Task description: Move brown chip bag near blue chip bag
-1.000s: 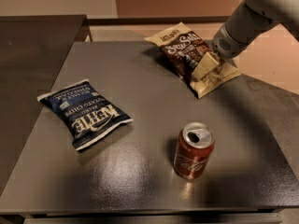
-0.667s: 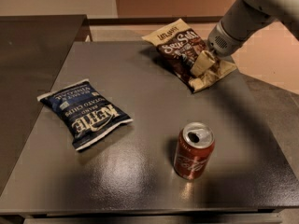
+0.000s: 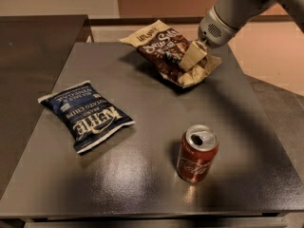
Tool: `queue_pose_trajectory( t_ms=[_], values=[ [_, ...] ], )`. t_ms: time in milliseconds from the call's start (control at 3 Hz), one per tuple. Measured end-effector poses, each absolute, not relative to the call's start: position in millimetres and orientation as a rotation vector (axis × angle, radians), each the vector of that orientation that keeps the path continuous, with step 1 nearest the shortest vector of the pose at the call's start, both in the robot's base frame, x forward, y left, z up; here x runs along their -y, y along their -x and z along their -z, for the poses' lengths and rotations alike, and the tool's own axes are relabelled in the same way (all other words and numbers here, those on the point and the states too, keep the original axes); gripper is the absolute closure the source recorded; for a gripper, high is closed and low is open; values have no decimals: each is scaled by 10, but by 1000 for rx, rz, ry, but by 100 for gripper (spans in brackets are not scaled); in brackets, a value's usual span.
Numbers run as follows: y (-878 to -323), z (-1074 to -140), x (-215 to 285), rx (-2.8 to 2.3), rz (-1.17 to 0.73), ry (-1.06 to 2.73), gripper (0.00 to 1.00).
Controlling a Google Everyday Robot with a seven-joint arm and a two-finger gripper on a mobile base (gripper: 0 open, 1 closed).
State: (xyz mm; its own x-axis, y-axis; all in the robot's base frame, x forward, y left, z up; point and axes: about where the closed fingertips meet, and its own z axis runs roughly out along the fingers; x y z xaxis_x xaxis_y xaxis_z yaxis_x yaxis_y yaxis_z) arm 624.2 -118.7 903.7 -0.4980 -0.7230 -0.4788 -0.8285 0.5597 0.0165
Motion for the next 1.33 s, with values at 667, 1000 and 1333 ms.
queue_pose_trajectory(
  t_ms=[667,1000,1333],
  values=[
    [-5933,-9256,412,-2255,-521,1436,100],
    [-5788,-9247,63,-2208,-591,1519,100],
    [-5652,-9181,-168,-2182,-641,1585,81]
  ],
)
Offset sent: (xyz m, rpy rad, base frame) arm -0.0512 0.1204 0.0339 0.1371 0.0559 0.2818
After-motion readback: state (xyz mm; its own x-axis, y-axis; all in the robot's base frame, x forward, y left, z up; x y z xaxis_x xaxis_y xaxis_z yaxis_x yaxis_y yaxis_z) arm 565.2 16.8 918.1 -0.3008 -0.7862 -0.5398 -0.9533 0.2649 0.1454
